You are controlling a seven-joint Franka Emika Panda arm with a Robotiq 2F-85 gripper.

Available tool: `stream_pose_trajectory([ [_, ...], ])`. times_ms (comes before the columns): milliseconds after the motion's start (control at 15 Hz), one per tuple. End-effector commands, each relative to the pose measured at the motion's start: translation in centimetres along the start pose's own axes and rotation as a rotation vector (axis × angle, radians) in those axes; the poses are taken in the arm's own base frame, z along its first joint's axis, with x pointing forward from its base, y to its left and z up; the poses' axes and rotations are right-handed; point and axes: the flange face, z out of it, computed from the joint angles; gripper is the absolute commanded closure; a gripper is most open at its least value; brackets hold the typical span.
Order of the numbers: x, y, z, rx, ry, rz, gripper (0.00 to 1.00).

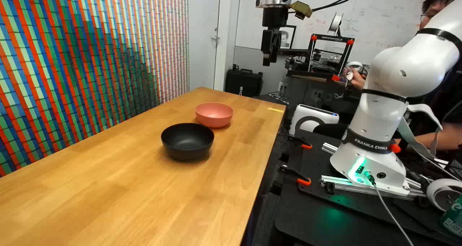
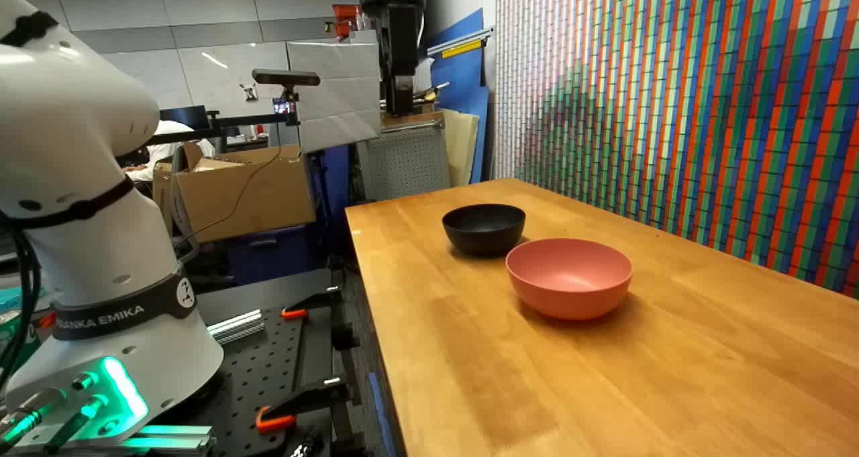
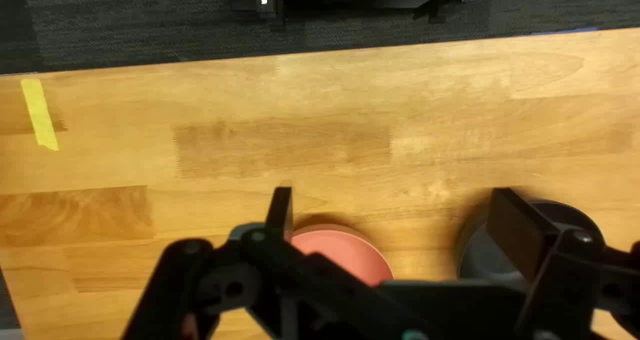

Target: Stack the bowls

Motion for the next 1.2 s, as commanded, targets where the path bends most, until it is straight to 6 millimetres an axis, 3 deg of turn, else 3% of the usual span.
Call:
stream_pose_trajectory([
  [0,0.0,0.0,-0.1,0.0,0.001,0.0,0.0],
  [733,0.4,-0.1,-0.2,-0.007,0.025,0.002,0.0],
  [867,2.6,-1.6,-1.0,0.009,0.126,-0.005,0.0],
  [1133,6.8,-8.4,-1.4,0.047,0.33,-0.066,0.0],
])
